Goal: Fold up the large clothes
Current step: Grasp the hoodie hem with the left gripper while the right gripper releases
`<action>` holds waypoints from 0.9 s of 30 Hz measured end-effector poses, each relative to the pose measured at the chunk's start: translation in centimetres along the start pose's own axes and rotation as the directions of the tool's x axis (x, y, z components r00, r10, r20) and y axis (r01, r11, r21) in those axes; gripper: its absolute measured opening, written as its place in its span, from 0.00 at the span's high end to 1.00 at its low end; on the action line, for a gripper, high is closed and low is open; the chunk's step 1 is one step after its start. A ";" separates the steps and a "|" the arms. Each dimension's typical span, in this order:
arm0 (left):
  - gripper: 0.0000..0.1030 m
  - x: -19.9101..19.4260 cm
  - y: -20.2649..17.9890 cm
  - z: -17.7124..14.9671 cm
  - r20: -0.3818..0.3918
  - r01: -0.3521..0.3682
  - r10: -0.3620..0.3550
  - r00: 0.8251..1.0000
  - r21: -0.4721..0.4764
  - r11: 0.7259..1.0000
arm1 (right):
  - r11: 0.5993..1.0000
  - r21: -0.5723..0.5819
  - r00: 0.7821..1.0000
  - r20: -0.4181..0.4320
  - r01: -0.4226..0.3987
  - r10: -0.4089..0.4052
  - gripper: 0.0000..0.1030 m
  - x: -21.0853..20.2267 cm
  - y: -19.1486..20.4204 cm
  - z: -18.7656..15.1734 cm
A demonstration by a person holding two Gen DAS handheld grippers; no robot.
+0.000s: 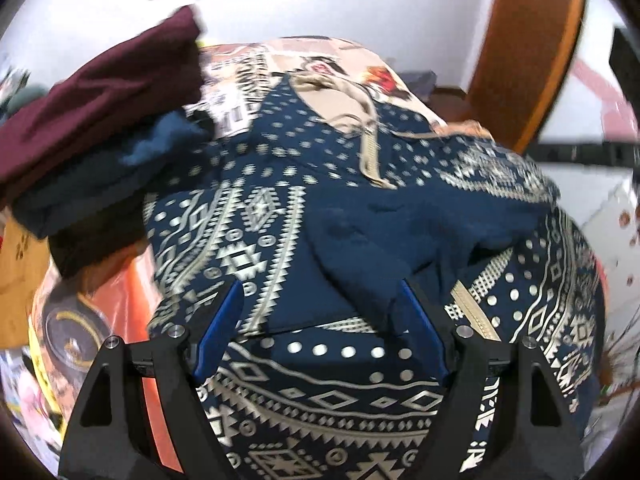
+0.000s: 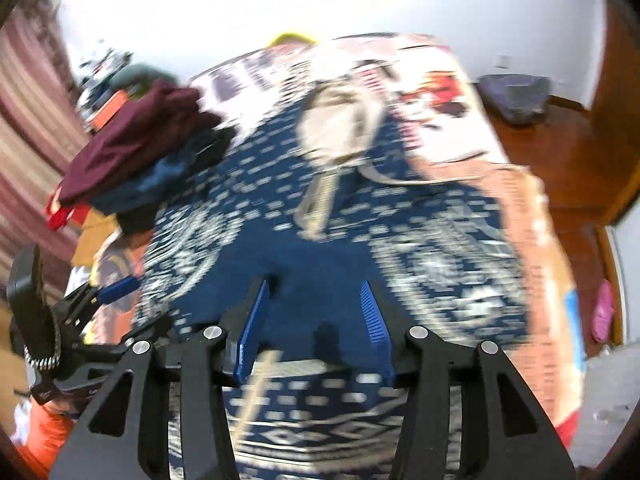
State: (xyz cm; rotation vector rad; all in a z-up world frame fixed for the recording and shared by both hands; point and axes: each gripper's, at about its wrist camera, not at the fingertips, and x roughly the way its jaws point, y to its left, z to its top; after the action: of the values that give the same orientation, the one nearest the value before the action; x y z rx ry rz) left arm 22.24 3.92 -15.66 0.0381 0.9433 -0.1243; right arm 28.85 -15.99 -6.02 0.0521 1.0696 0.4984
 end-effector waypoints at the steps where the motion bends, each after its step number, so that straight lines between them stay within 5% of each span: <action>1: 0.24 0.4 -0.7 0.1 -0.007 -0.013 0.014 1.000 0.031 0.999 | 0.999 0.021 1.000 0.007 0.031 -0.031 0.57 -0.3 -1.4 0.0; 7: 0.24 3.7 -4.3 0.2 -0.052 -0.091 0.104 0.993 0.200 0.976 | 0.980 0.081 0.983 0.005 0.184 -0.185 0.57 -0.5 -6.5 -0.9; 12: 0.25 6.1 -6.2 0.5 -0.050 -0.147 0.171 0.984 0.313 0.938 | 0.973 0.139 0.982 -0.040 0.187 -0.183 0.57 0.3 -9.5 -2.4; 15: 0.47 6.5 -6.5 1.2 -0.022 -0.151 0.167 0.986 0.332 0.931 | 0.970 0.152 0.982 -0.058 0.188 -0.181 0.57 1.0 -10.2 -3.2; 17: 0.75 6.6 -6.0 1.9 -0.029 -0.120 0.135 0.990 0.307 0.944 | 0.971 0.152 0.982 -0.064 0.187 -0.179 0.56 1.2 -10.3 -3.5; 19: 0.83 6.3 -5.0 2.7 -0.024 -0.103 0.112 0.993 0.251 0.963 | 0.972 0.140 0.981 -0.069 0.189 -0.181 0.56 1.1 -10.2 -3.3; 23: 0.86 4.0 -1.5 4.7 0.020 -0.019 0.017 1.000 0.085 0.996 | 0.978 0.115 0.985 -0.040 0.174 -0.171 0.56 0.2 -9.9 -2.4; 27: 0.87 0.8 1.8 6.2 0.116 0.006 -0.003 0.993 -0.031 1.000 | 0.978 0.104 0.983 0.009 0.180 -0.182 0.56 -0.5 -9.5 -1.2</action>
State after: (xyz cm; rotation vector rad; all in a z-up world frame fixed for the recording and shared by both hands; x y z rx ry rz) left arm 27.89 5.06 -12.68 -0.0002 0.8293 -0.1146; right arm 31.10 -24.84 -8.83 0.0495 1.0697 0.2773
